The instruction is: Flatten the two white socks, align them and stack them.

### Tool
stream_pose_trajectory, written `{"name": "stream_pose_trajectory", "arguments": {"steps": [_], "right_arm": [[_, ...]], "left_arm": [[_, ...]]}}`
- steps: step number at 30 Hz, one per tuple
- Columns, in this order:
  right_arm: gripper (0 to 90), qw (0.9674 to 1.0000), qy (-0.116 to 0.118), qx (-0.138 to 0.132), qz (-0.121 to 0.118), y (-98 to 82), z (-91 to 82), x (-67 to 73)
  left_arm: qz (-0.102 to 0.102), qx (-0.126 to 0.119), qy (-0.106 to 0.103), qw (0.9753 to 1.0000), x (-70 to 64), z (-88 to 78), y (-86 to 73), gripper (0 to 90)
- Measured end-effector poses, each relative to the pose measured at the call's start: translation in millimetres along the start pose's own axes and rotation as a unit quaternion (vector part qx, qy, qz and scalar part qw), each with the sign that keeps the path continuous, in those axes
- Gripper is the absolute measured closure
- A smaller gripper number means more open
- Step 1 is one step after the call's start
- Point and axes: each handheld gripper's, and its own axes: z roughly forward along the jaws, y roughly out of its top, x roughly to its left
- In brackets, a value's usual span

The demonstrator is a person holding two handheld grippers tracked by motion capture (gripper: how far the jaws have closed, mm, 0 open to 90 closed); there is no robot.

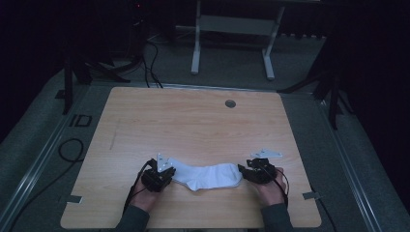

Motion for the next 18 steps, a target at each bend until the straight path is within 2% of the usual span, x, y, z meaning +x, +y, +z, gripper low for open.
{"name": "stream_pose_trajectory", "arguments": {"steps": [11,18], "right_arm": [[53.5,0.9999,-0.002,0.012,-0.007,-4.7,6.0,1.4],[53.3,0.9999,-0.004,0.01,-0.004,-6.0,5.6,-2.2]], "left_arm": [[-0.017,-0.019,0.01,0.9996,10.7,-9.0,0.1,83.8],[-0.023,-0.021,0.016,0.9994,17.5,-12.2,0.1,83.9]]}}
